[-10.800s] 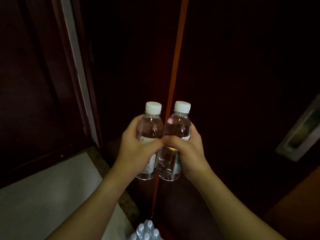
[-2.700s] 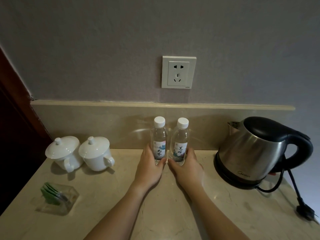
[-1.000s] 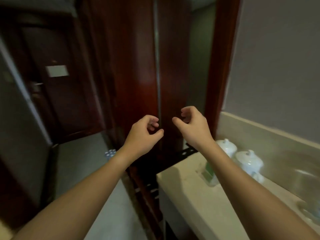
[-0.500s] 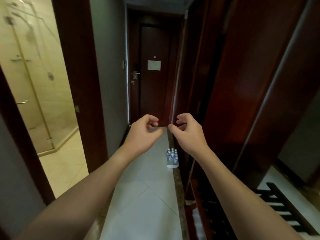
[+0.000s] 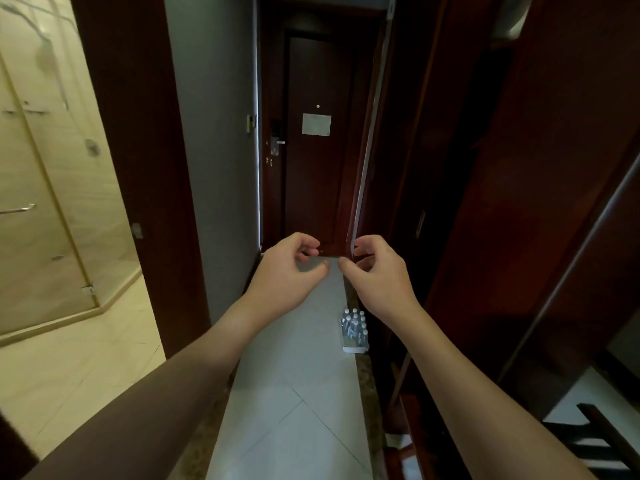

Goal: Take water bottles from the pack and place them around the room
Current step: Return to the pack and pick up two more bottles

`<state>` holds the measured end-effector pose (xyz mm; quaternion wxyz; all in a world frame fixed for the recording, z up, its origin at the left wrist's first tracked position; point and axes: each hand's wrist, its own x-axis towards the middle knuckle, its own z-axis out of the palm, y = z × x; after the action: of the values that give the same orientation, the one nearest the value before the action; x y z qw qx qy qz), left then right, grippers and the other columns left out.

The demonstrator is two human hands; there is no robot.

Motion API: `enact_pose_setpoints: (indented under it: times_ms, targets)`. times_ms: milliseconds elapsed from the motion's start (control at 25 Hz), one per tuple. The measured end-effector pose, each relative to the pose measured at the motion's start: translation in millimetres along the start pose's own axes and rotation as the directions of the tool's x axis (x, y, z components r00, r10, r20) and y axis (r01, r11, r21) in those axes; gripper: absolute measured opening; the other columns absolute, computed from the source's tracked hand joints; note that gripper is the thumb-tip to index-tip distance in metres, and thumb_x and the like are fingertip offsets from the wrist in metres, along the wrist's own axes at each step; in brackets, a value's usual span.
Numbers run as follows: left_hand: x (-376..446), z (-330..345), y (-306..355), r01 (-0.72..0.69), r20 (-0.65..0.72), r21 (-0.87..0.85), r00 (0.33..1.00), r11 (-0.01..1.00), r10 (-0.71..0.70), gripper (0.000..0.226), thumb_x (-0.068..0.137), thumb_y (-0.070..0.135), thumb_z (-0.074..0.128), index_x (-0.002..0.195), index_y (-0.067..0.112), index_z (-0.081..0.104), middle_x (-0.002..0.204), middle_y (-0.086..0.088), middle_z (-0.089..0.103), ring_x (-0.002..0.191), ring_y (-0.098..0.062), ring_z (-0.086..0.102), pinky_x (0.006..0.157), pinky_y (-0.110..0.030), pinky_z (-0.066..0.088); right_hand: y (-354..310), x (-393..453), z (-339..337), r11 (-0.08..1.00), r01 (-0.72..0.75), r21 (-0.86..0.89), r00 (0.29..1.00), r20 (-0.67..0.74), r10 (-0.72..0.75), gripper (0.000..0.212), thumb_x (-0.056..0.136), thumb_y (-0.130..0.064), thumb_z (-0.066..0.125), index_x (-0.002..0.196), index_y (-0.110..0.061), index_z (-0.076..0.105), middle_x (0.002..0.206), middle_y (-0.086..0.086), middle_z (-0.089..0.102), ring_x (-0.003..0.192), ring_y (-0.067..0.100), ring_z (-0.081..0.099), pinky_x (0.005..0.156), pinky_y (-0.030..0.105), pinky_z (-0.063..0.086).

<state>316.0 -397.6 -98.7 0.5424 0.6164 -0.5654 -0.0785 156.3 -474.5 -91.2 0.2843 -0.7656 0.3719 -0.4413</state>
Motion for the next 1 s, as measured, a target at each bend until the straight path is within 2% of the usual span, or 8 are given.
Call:
enact_pose_setpoints:
  times_ms: [200,360,480,640,760,1000]
  targets:
    - [103.8,50.9,-45.9,-0.017,-0.023,-0.007,1.0,1.0,0.017,0.03,0.081,0.027,0.075,0.11,0.023,0.066,0.097,0.008,0.067,0.087,-0.011,0.064,0.074,-0.02,0.048,56.5,115.8,23.7,0.997,0.068,0.037,0.998,0.011,-0.068,0.044,0.081,-0.04,0.073,0.12,-0.024,0.058,0.102,-0.016,0.058,0.088,0.004,0.06,0.07,0.023,0.047]
    - [207.6,85.8,-70.1,-0.006,-0.037,-0.008,0.999,1.0,0.005,0.026,0.081,0.026,0.075,0.105,0.029,0.065,0.096,0.009,0.067,0.084,-0.008,0.064,0.071,-0.017,0.047,88.5,227.0,29.6,0.994,0.094,0.053,0.995,0.024,-0.095,0.043,0.08,-0.041,0.072,0.118,-0.026,0.059,0.102,-0.015,0.059,0.086,0.005,0.06,0.074,0.029,0.053]
    - [273.8,97.4,-92.2,-0.024,-0.093,-0.017,0.995,1.0,0.023,0.024,0.08,0.027,0.075,0.1,0.035,0.064,0.093,0.008,0.069,0.081,-0.009,0.066,0.069,-0.018,0.052,104.6,303.6,42.4,0.992,0.103,0.073,0.993,0.055,-0.107,0.044,0.081,-0.041,0.072,0.12,-0.026,0.058,0.104,-0.015,0.059,0.087,0.005,0.061,0.076,0.032,0.055]
    - [344.8,110.9,-141.7,0.028,-0.113,-0.007,0.993,1.0,-0.029,0.026,0.079,0.032,0.075,0.103,0.031,0.065,0.094,0.011,0.07,0.082,-0.004,0.065,0.069,-0.011,0.049,139.4,378.9,79.2,0.992,0.064,0.111,0.996,0.058,-0.071,0.053,0.08,-0.042,0.073,0.126,-0.028,0.052,0.103,-0.015,0.058,0.087,0.007,0.062,0.075,0.034,0.058]
    - [392.2,122.2,-187.4,0.056,-0.113,-0.01,0.992,0.998,-0.057,0.028,0.079,0.035,0.074,0.105,0.028,0.066,0.095,0.013,0.07,0.083,-0.004,0.065,0.067,-0.008,0.046,169.7,430.1,109.8,0.994,0.043,0.1,0.997,0.057,-0.049,0.058,0.08,-0.043,0.073,0.129,-0.028,0.048,0.102,-0.016,0.057,0.085,0.006,0.061,0.073,0.029,0.055]
    - [537.1,145.7,-282.4,0.004,-0.093,-0.022,0.996,1.0,-0.006,0.025,0.081,0.03,0.074,0.104,0.023,0.068,0.093,0.01,0.071,0.083,0.001,0.065,0.071,-0.014,0.05,222.9,563.6,180.1,0.997,0.028,0.07,1.0,0.006,-0.028,0.054,0.08,-0.041,0.074,0.126,-0.022,0.053,0.1,-0.013,0.061,0.085,0.001,0.061,0.069,0.017,0.048]
